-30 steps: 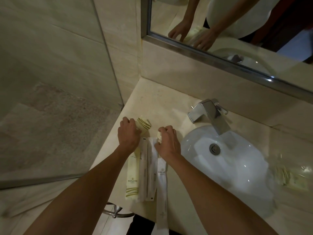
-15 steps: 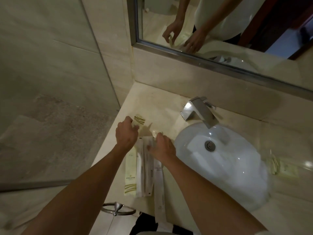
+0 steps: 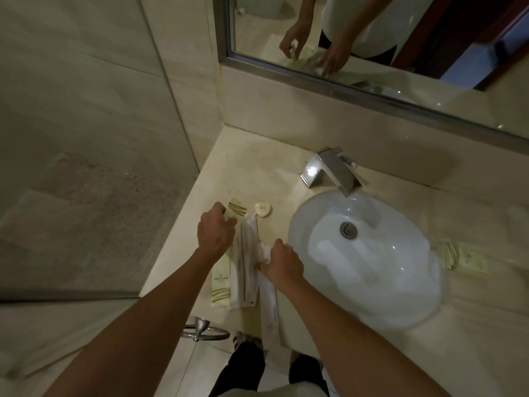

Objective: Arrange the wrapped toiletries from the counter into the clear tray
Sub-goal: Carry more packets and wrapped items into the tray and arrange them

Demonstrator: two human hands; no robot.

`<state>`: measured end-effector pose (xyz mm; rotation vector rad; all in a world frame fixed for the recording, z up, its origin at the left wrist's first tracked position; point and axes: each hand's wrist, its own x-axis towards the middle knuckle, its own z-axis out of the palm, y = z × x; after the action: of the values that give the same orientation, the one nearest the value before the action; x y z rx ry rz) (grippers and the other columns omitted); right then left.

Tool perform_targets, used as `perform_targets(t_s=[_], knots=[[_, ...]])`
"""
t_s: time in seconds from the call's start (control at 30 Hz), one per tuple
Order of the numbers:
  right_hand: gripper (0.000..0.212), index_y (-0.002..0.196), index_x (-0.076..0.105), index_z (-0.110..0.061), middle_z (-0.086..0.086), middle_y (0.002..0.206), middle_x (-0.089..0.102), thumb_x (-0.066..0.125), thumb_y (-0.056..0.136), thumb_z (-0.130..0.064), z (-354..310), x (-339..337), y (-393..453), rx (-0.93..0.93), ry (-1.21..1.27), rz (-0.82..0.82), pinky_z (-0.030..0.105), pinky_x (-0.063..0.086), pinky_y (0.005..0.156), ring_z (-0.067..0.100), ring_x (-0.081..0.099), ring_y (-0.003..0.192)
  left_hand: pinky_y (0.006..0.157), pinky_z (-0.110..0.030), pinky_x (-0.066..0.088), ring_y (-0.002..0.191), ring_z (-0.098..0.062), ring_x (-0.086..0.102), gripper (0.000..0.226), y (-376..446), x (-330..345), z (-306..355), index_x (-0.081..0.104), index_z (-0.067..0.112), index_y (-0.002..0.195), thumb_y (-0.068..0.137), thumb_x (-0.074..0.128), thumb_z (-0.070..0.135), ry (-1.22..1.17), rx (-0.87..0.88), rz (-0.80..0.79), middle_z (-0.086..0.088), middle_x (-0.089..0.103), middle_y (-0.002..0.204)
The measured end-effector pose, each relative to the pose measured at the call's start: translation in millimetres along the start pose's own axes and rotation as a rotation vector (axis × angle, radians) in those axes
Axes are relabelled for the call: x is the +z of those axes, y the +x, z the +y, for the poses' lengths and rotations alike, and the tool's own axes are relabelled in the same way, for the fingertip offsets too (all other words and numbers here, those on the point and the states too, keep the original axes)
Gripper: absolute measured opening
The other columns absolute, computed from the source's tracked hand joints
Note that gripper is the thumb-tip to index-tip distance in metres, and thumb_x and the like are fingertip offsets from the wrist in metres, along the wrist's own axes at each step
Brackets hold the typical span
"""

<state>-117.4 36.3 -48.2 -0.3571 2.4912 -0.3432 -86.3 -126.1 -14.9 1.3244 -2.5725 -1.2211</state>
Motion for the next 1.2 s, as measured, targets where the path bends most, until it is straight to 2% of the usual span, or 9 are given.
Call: perform_targets(t_s=[0.1,0.23,0.4,0.57,0.77,0.93,1.07,1.2], knots=[[0.037,0.101,0.061,-0.012,0.007,0.1,0.065,0.074,0.079,-0.038,1.6,3.2,-5.1,0.026,0.054,0.002,0.028,0.041,0.062,0.027,0.066,0.091,0.074,-0.044,0.056,0.085,-0.029,0.064,0.015,-7.5,1.9,1.3,0.056,0.011,0.093,0.086,0.063,0.022,-0.003,0.007,-0.003,-0.01,0.068,0.095],[0.037,0.106,0.061,-0.011,0.008,0.106,0.063,0.073,0.081,-0.037,0.8,3.7,-5.9,0.021,-0.006,0.014,0.028,0.041,0.066,0.027,0.064,0.098,0.077,-0.046,0.056,0.087,-0.031,0.064,0.017,-13.7,1.9,0.8,0.057,0.009,0.095,0.087,0.064,0.022,0.004,0.012,-0.022,-0.011,0.068,0.096],[0.02,0.106,0.065,-0.007,0.013,0.11,0.067,0.064,0.087,-0.014,16.9,-6.7,-6.6,0.043,-0.017,0.047,0.03,0.052,0.075,0.03,0.066,0.101,0.077,-0.043,0.055,0.085,-0.028,0.063,0.017,-22.5,2.6,1.9,0.057,0.01,0.095,0.087,0.064,0.023,-0.005,0.038,-0.033,-0.01,0.068,0.095],[0.03,0.109,0.059,-0.006,0.015,0.114,0.062,0.058,0.09,-0.029,51.3,-49.0,-14.9,0.097,0.099,0.142,0.032,0.044,0.074,0.033,0.061,0.106,0.079,-0.046,0.055,0.087,-0.032,0.063,0.018,-36.5,22.8,24.3,0.056,0.008,0.096,0.087,0.064,0.021,0.0,0.096,-0.088,-0.014,0.067,0.098],[0.039,0.12,0.056,-0.006,0.019,0.115,0.063,0.059,0.089,-0.028,119.8,-120.2,-28.7,0.239,0.243,0.311,0.035,0.049,0.079,0.036,0.062,0.105,0.073,-0.04,0.052,0.088,-0.033,0.062,0.013,-62.4,75.6,87.3,0.057,0.009,0.096,0.087,0.06,0.017,0.001,0.233,-0.205,-0.011,0.066,0.094],[0.031,0.105,0.056,-0.003,0.02,0.106,0.064,0.058,0.088,-0.028,191.6,-162.4,-50.9,0.338,0.315,0.444,0.033,0.044,0.067,0.038,0.063,0.097,0.076,-0.041,0.052,0.09,-0.035,0.062,0.013,-94.6,130.7,142.8,0.055,0.009,0.093,0.086,0.06,0.018,0.08,0.381,-0.312,-0.015,0.067,0.094],[0.035,0.108,0.058,0.001,0.022,0.108,0.065,0.06,0.088,-0.028,252.6,-187.6,-69.7,0.406,0.394,0.52,0.033,0.045,0.073,0.038,0.063,0.102,0.085,-0.045,0.053,0.099,-0.035,0.063,0.013,-119.7,176.7,182.1,0.057,0.008,0.101,0.089,0.055,0.014,0.143,0.461,-0.399,-0.016,0.067,0.106],[0.027,0.098,0.059,0.0,0.022,0.102,0.066,0.06,0.089,-0.025,314.2,-210.5,-87.4,0.449,0.447,0.574,0.031,0.041,0.071,0.036,0.063,0.099,0.085,-0.044,0.05,0.103,-0.035,0.06,0.018,-148.8,224.1,218.8,0.057,0.007,0.105,0.089,0.05,0.013,0.247,0.539,-0.427,-0.016,0.066,0.11]])
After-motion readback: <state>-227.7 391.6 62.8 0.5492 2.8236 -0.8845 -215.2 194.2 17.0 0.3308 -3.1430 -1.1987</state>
